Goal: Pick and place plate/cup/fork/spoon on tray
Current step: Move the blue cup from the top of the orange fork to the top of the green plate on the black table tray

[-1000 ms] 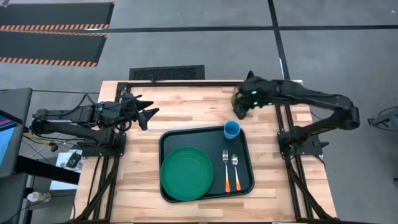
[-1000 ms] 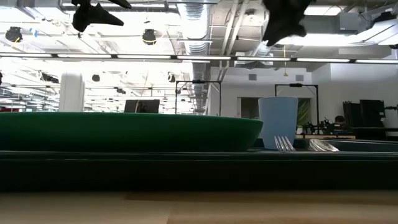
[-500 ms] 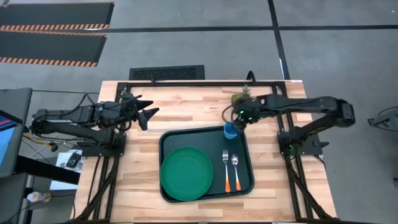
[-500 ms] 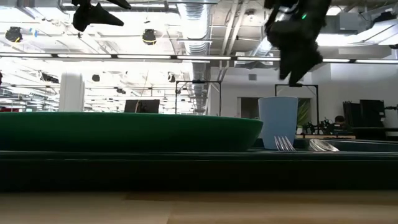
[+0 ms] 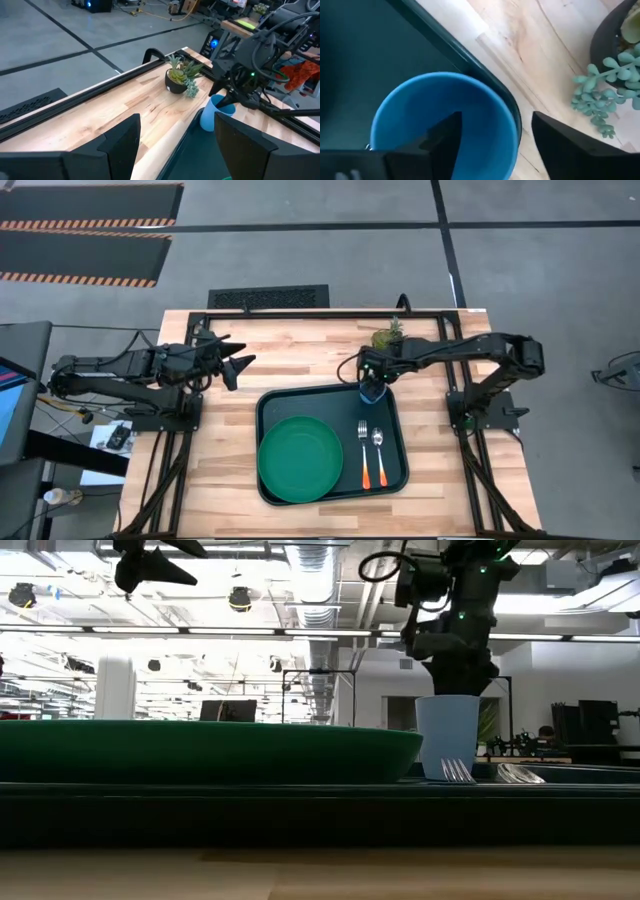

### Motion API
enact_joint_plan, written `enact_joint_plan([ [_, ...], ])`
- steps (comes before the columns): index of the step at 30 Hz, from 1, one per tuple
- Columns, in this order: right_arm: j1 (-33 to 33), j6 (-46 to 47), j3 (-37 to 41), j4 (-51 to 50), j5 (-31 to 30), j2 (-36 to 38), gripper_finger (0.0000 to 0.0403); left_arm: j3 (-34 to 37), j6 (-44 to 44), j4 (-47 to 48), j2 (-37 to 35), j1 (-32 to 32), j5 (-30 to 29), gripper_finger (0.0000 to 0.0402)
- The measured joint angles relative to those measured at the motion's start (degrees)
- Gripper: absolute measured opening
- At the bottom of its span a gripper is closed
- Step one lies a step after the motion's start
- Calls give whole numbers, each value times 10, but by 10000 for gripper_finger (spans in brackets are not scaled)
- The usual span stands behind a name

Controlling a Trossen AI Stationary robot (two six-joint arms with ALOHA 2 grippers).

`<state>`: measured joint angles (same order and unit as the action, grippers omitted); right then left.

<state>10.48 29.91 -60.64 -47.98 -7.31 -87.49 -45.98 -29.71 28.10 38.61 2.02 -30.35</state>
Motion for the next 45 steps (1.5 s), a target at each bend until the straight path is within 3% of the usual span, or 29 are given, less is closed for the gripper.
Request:
enact_joint_plan([
  [13, 0, 5, 0, -13, 0, 21, 19, 0, -1, -1, 0, 0, -3, 238],
  [23, 3, 11, -16, 42, 5, 19, 9, 0, -7, -1, 0, 0, -5, 238],
  [29, 18, 11, -46, 105, 54, -13, 4, 0, -12, -1, 0, 0, -10, 238],
  [35, 11, -27, -152, 84, 88, -116, 5, 0, -12, -1, 0, 0, -15, 238],
  [45, -14, -106, -425, 7, 89, -282, 4, 0, -12, 9, 0, 0, -16, 238],
])
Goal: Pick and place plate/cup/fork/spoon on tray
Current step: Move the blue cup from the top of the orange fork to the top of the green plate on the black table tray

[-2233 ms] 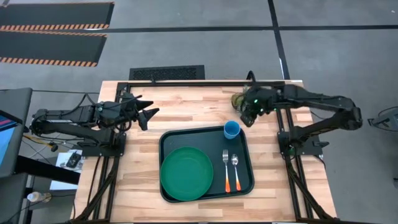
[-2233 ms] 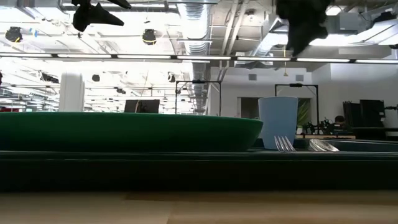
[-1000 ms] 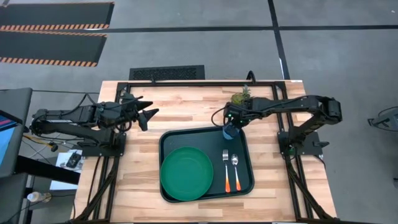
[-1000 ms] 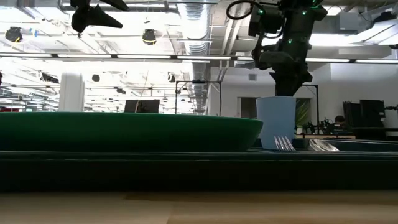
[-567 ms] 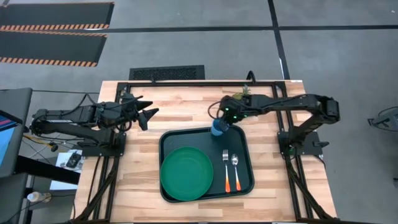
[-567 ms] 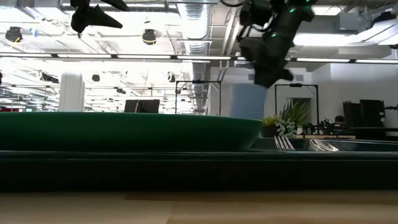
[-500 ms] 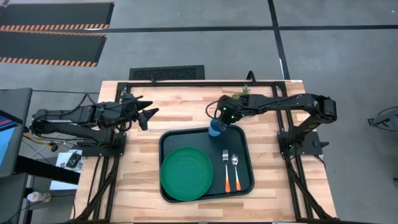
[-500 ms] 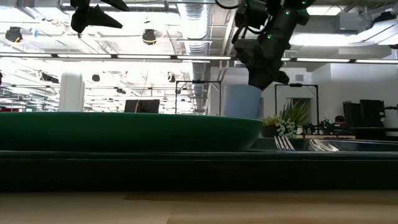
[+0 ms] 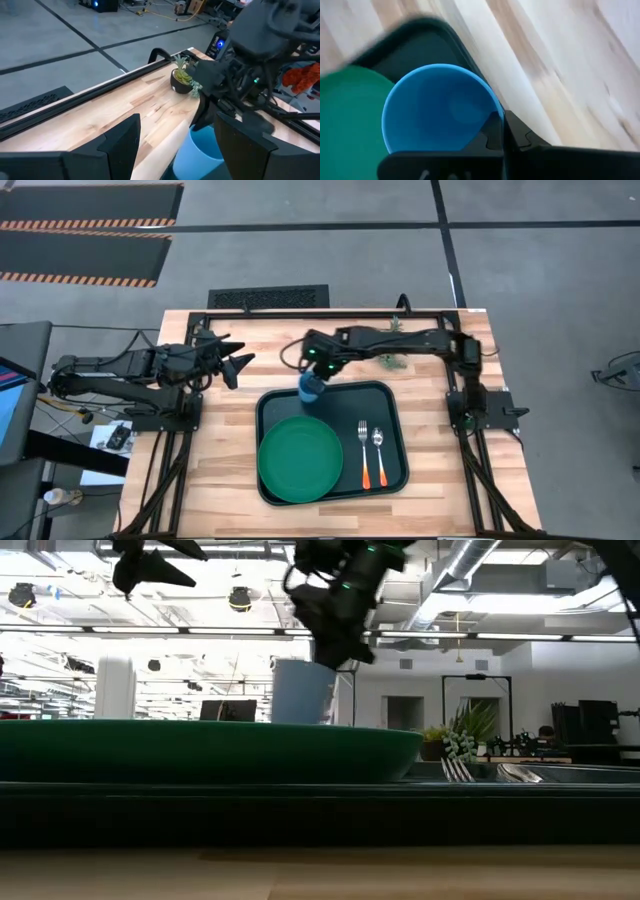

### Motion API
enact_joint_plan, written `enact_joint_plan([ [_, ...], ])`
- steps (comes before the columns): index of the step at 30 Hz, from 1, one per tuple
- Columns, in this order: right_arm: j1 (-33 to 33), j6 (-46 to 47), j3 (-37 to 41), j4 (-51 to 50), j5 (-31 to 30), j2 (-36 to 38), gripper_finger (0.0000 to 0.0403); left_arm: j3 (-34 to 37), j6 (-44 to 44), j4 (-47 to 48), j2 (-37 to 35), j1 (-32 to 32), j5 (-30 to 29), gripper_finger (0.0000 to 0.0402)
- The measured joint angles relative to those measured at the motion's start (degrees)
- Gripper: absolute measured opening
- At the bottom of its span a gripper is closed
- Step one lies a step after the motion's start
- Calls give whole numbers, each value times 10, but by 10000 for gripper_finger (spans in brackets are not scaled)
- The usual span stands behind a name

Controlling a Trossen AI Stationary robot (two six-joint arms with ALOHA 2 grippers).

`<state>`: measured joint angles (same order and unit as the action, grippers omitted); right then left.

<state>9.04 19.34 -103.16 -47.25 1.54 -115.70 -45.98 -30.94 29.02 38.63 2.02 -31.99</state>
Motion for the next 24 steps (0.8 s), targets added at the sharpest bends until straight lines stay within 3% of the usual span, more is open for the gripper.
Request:
enact_joint_plan([
  [11, -32, -28, -195, -50, 0, -139, 4, 0, 0, 7, 0, 0, -2, 238],
  [24, -41, -33, -244, -72, 1, -203, 7, 0, 0, 13, 0, 0, -3, 238],
])
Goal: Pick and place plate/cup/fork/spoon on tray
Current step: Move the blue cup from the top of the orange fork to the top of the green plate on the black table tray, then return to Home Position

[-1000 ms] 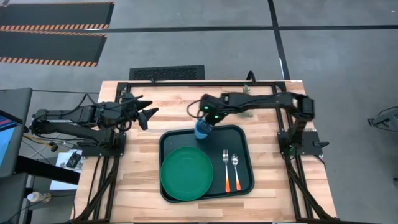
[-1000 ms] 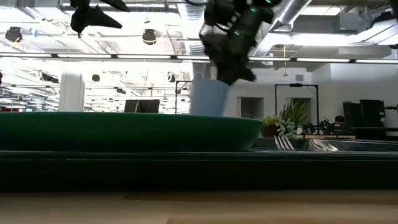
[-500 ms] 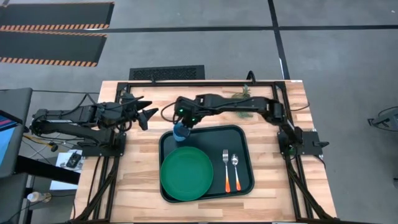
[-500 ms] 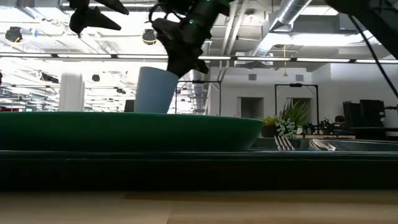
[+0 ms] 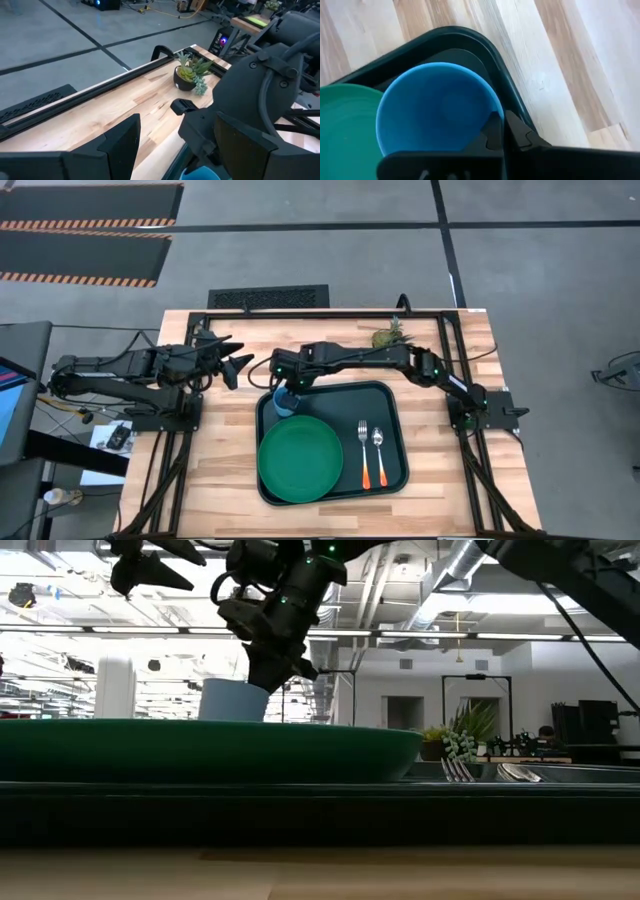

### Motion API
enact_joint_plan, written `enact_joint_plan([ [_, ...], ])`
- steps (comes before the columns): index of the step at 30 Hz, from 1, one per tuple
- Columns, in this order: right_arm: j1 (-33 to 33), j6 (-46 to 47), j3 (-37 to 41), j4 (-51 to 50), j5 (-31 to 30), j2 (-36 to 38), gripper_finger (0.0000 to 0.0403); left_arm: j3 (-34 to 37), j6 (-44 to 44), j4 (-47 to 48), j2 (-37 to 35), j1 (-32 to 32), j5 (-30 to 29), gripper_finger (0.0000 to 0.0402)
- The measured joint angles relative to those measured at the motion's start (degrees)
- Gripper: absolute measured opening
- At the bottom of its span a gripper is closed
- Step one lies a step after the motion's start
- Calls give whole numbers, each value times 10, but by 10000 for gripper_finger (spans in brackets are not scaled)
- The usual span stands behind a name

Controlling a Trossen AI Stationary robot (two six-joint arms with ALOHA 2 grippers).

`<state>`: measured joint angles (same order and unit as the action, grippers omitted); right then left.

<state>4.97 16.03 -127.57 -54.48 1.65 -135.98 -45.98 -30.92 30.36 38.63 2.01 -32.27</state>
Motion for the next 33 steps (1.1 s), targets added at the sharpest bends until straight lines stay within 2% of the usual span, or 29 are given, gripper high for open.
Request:
enact_joint_plan([
  [16, 0, -15, 1, 26, -1, -1, 106, 0, 0, 2, 0, 0, -1, 238],
  [23, 4, -17, 2, 40, -2, 24, 158, 0, 4, 1, -1, 0, -1, 238],
  [27, 8, -31, 2, 16, -2, 60, 176, 0, 21, -5, -2, 0, -3, 238],
  [30, 12, -59, 2, -29, -8, 115, 183, 0, 35, -21, -10, 0, -6, 238],
  [33, 8, -108, 2, -54, -48, 187, 184, -1, 37, -45, -24, 0, -3, 238],
])
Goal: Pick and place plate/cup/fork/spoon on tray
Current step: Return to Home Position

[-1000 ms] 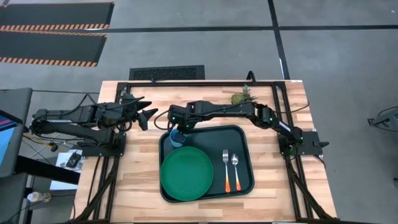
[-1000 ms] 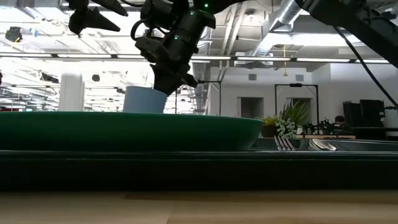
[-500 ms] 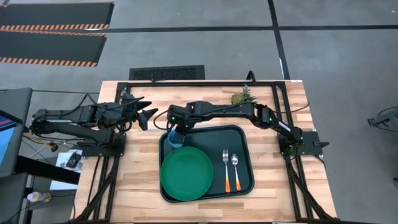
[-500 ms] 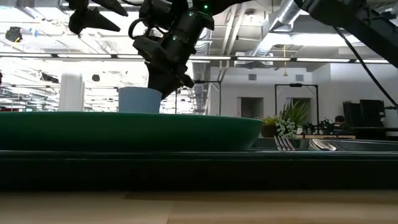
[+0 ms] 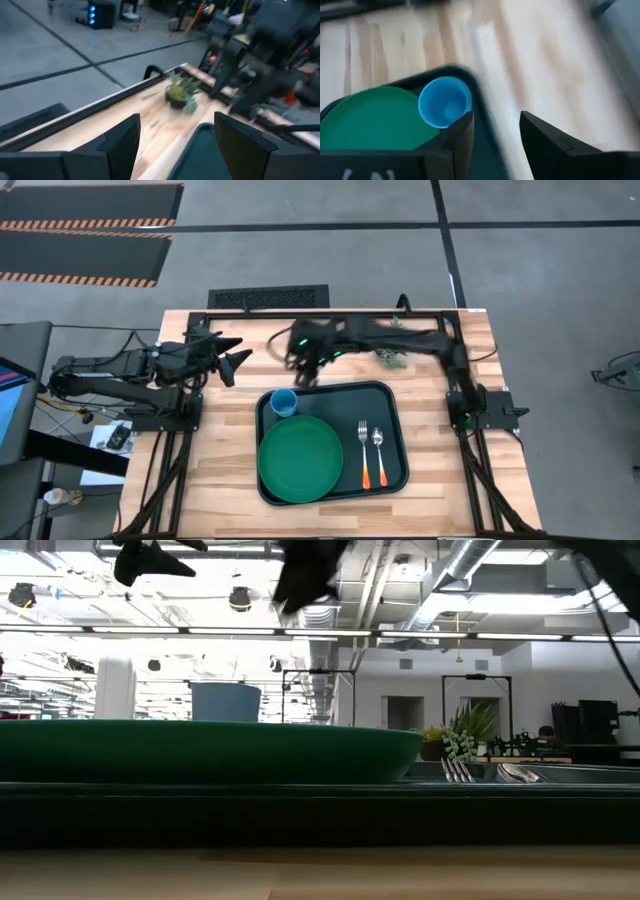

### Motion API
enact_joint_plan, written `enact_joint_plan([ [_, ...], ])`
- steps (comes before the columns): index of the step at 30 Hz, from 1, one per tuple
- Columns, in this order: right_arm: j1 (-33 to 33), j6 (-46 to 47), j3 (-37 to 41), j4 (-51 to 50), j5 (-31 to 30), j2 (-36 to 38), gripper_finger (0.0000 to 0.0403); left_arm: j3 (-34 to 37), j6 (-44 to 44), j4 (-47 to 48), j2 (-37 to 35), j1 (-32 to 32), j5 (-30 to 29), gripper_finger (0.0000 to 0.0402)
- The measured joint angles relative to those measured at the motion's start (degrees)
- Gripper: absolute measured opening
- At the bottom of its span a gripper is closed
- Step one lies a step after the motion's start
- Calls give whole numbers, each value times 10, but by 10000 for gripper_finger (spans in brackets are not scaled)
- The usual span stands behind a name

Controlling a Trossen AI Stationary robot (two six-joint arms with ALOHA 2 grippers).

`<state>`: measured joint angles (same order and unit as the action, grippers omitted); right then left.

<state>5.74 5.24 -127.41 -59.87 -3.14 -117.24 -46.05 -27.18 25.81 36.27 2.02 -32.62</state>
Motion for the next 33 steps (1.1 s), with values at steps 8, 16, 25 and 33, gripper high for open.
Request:
enact_joint_plan([
  [8, -7, -72, 40, -4, -52, 220, 176, 0, -12, 28, -14, -1, 31, 238],
  [16, -20, -27, 358, 161, -60, 514, 180, 1, 132, 20, -59, 8, 110, 238],
  [25, -30, 62, 793, 506, -60, 791, 175, 110, 139, -52, -236, 7, 109, 238],
  [33, -31, 109, 949, 562, -62, 934, 180, 266, 98, -76, -358, 8, 103, 238],
])
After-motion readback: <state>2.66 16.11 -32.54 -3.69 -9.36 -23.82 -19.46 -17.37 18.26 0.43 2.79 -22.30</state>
